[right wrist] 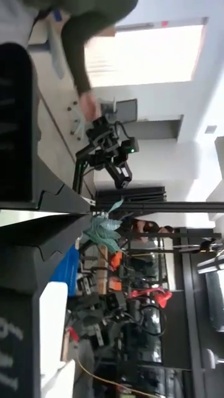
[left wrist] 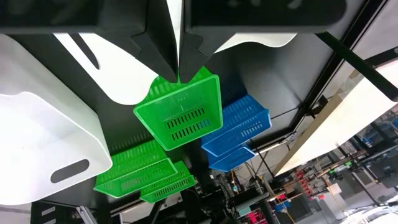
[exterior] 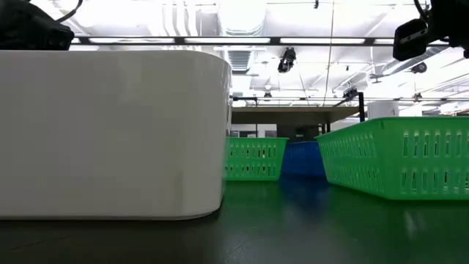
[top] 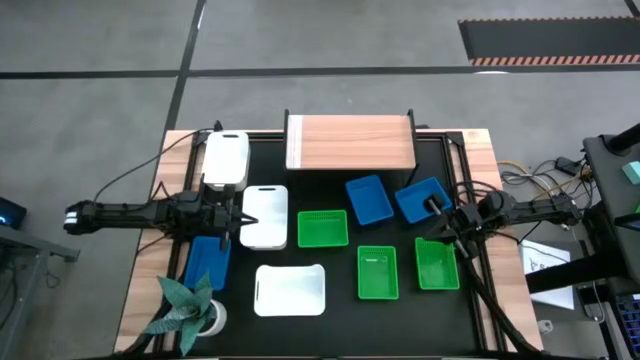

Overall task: Stack baskets on shelf by color
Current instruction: Put the middle white bin on the shelf

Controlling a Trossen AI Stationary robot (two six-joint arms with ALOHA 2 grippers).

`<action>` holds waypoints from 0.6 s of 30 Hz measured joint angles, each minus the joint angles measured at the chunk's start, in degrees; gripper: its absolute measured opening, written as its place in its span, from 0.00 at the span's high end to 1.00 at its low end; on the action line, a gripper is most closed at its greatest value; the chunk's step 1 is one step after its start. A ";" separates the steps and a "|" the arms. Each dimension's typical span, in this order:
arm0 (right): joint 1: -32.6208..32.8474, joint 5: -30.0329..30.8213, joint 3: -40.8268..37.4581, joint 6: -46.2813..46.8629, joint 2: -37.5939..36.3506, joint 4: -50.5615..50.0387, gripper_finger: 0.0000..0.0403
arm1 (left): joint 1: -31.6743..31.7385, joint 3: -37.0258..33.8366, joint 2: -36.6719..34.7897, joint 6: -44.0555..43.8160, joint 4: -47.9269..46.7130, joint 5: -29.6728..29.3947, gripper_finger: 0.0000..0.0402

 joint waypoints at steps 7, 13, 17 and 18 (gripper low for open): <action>0.00 0.26 0.00 14.51 0.02 0.87 0.98 | 0.01 0.00 0.00 0.00 0.00 0.00 1.00; 0.00 2.07 0.00 17.00 -0.02 2.99 0.98 | 0.02 0.00 0.00 0.00 0.25 -0.19 1.00; 0.00 2.11 0.00 16.49 -0.02 3.06 0.98 | 0.02 -0.02 0.04 0.02 3.56 -0.26 1.00; 0.00 2.26 0.00 16.50 -0.02 3.05 0.98 | 0.02 -0.02 -0.01 0.01 4.32 -0.26 1.00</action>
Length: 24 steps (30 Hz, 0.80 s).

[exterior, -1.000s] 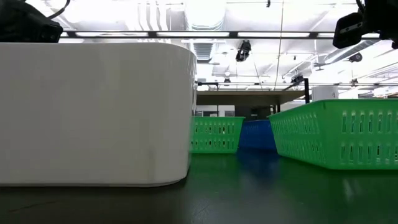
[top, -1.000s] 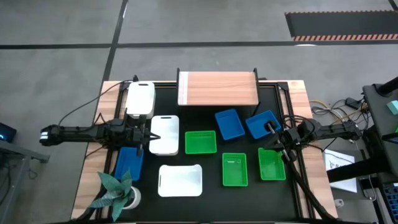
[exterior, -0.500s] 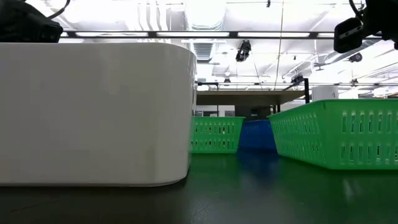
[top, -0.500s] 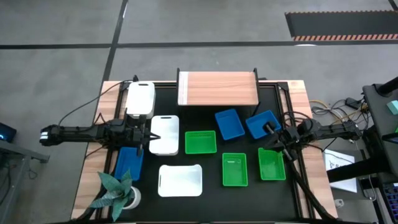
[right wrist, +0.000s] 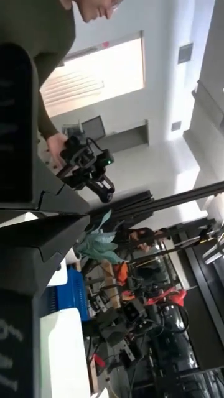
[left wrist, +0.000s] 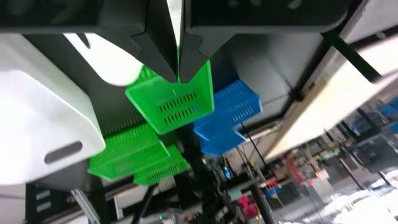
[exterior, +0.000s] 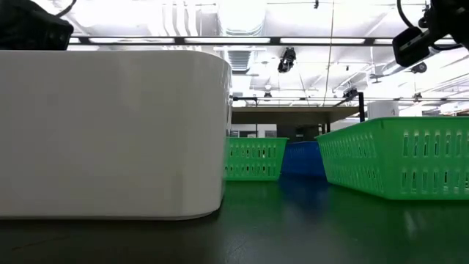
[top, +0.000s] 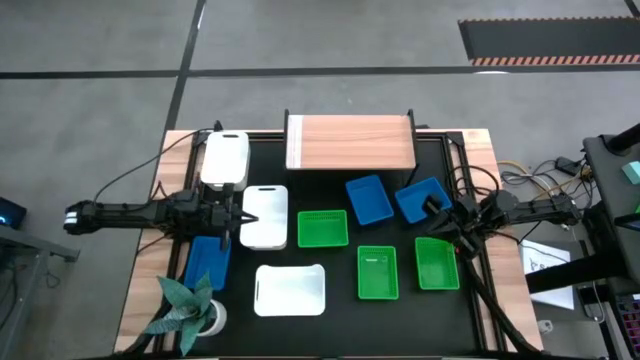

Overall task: Stack baskets on shelf by color
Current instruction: Put the middle white bin on the shelf

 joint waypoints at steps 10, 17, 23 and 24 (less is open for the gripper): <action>0.02 7.45 0.00 -12.58 0.07 -1.32 0.98 | -0.05 -0.21 0.80 -0.05 6.20 0.40 1.00; 0.00 25.37 0.00 -12.98 0.07 -1.35 0.98 | -0.10 -0.39 2.94 -0.11 17.54 0.57 1.00; 0.00 40.58 0.00 -23.01 0.07 -1.77 0.98 | -0.09 -0.39 3.94 -0.12 24.53 0.61 1.00; 0.00 43.42 0.00 -26.55 0.09 -1.83 0.98 | -0.09 -0.39 4.22 -0.12 26.42 0.62 1.00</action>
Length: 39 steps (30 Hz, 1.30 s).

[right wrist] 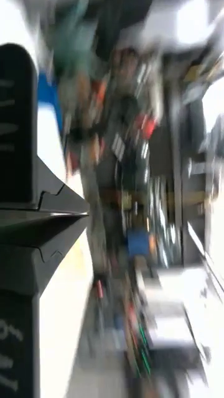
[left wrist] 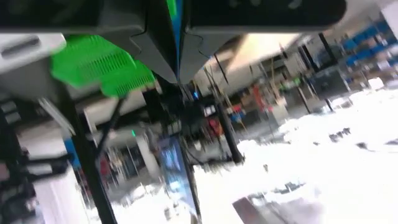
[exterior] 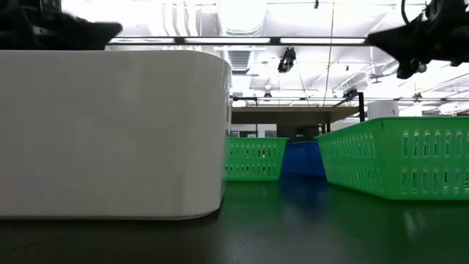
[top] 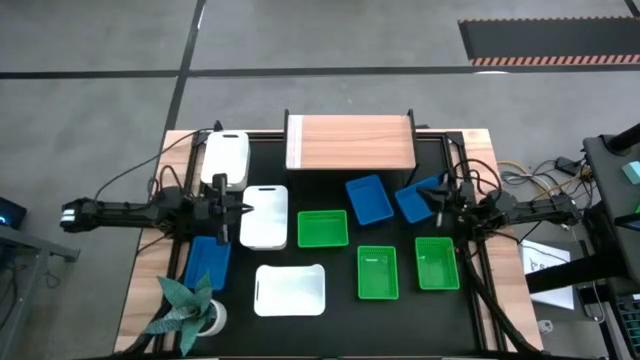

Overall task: Stack baskets on shelf by color
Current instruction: Put the middle white bin on the shelf

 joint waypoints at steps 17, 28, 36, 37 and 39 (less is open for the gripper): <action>-0.02 -0.81 0.00 -12.99 7.78 18.44 0.98 | 0.04 0.00 2.08 -4.32 22.90 -0.29 1.00; 0.02 -10.57 0.81 -22.29 27.32 47.16 0.98 | 0.04 0.07 3.30 12.14 33.29 -1.47 1.00; 0.00 -11.46 11.15 -24.48 40.75 44.27 0.98 | 0.04 0.07 3.78 12.07 35.89 -1.47 1.00; 0.00 -11.48 12.57 -25.04 42.30 43.17 0.98 | 0.03 0.07 3.92 12.02 35.89 -1.47 1.00; 0.00 -11.48 15.04 -25.50 44.89 40.95 0.98 | 0.02 0.07 4.07 10.93 35.83 -1.47 1.00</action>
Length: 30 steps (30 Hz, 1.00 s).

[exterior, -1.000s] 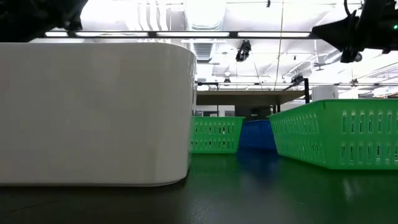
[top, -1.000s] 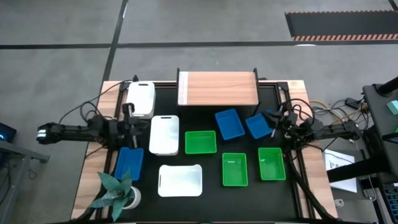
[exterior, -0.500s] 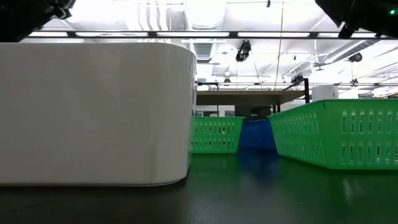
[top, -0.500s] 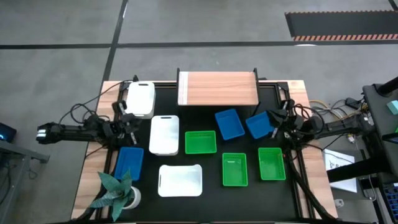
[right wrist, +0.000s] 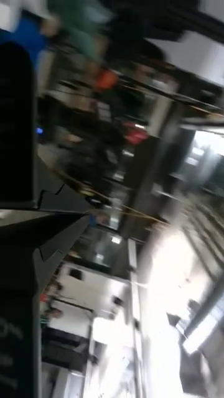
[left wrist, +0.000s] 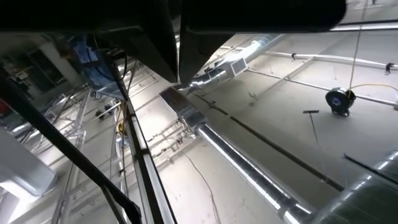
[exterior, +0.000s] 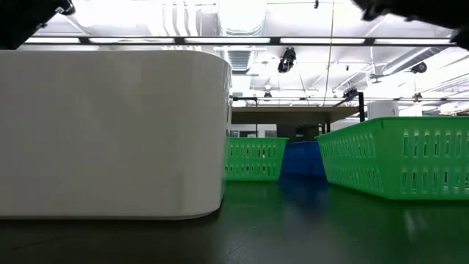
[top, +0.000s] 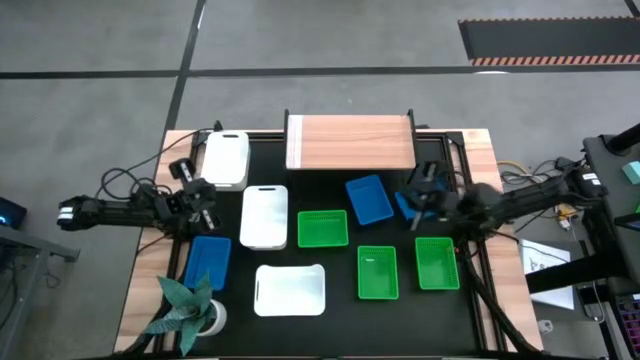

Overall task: Stack baskets on shelf by color
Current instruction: Put the middle white bin on the shelf

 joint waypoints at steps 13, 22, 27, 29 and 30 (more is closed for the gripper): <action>0.68 -2.56 16.01 4.98 12.62 -26.99 0.98 | -0.02 -0.02 0.59 -10.91 0.56 0.01 1.00; 0.68 -2.64 27.45 1.76 18.05 -40.78 0.98 | -0.02 -0.02 1.31 -23.38 0.45 -3.04 1.00; 0.68 -3.00 33.52 4.85 20.61 -51.36 0.98 | 0.00 -0.02 3.23 -25.83 0.13 -7.21 1.00; 0.68 -3.02 35.78 5.01 21.48 -54.59 0.98 | 0.00 -0.04 4.19 -25.83 0.04 -8.28 1.00; 0.68 -3.01 36.96 5.08 21.88 -55.57 0.98 | 0.00 -0.04 4.65 -25.83 0.08 -8.94 1.00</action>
